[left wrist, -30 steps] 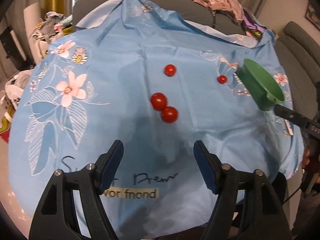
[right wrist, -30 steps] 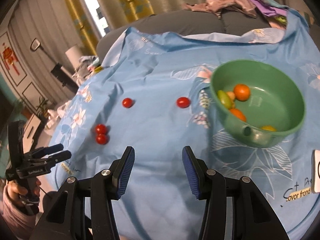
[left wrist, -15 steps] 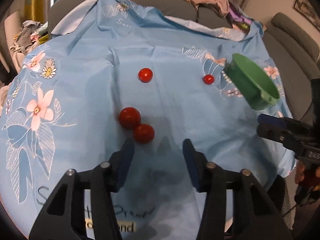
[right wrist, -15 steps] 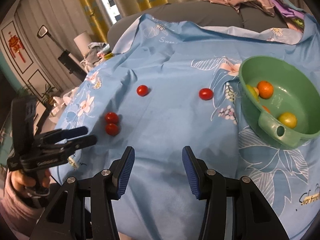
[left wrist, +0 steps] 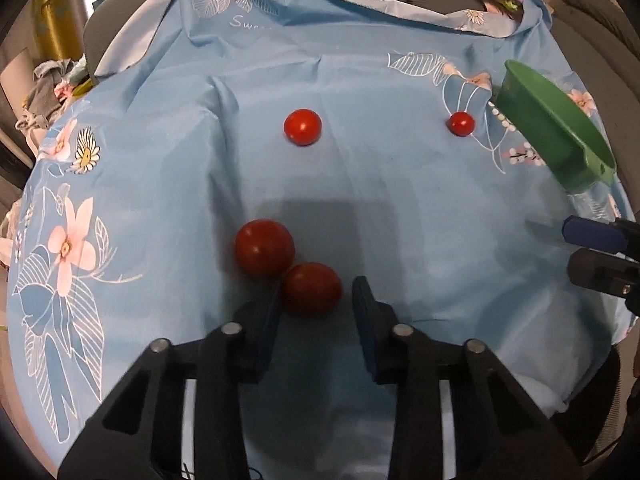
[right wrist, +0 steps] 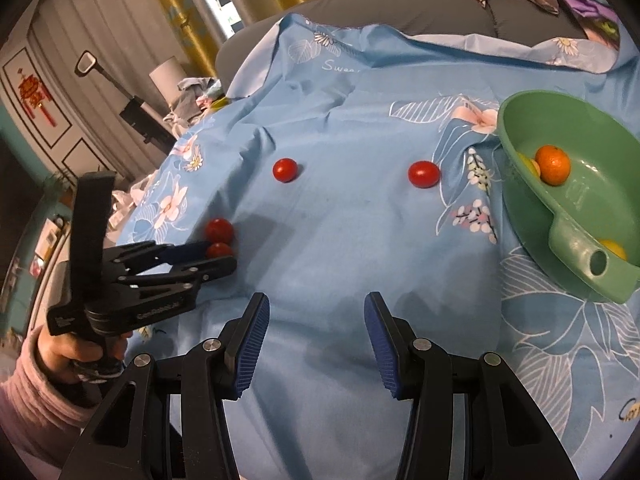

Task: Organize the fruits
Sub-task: 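Close the left tool around a red cherry tomato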

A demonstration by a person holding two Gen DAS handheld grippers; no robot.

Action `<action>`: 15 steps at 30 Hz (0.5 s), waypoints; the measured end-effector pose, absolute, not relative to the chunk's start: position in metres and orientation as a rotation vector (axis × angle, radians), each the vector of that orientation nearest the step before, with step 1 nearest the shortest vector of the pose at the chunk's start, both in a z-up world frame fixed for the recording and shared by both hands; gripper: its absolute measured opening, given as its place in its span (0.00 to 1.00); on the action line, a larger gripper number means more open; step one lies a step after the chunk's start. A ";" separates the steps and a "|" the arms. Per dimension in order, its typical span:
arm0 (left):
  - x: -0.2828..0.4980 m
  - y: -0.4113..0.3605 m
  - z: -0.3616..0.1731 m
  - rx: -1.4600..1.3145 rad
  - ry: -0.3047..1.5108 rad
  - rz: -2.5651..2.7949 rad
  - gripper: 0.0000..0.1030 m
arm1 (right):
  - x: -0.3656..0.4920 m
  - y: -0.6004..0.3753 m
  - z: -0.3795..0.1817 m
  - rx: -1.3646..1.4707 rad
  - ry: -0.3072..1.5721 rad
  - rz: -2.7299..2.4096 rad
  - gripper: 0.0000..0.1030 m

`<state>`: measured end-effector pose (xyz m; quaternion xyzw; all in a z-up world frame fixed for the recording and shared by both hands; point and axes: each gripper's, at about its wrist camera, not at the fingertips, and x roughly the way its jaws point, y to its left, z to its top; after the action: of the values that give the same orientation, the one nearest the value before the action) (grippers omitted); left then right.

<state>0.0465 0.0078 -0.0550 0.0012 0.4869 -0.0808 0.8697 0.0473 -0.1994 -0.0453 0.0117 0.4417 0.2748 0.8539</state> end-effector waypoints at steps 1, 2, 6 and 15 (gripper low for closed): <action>0.047 0.008 -0.056 0.001 1.023 -0.173 0.28 | 0.048 -0.199 -0.046 0.024 0.930 0.581 0.49; 0.048 0.008 -0.056 -0.001 1.022 -0.176 0.28 | 0.048 -0.198 -0.047 0.023 0.932 0.584 0.49; 0.047 0.012 -0.055 -0.039 1.004 -0.194 0.28 | 0.051 -0.196 -0.050 0.021 0.939 0.593 0.49; 0.025 0.045 -0.018 -0.177 0.891 -0.209 0.22 | 0.057 -0.165 -0.054 -0.041 0.928 0.669 0.49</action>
<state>0.0247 0.0452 -0.0183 -0.0851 0.4295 -0.1007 0.8934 0.0570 -0.1654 -0.0535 -0.0195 0.4393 0.3163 0.8406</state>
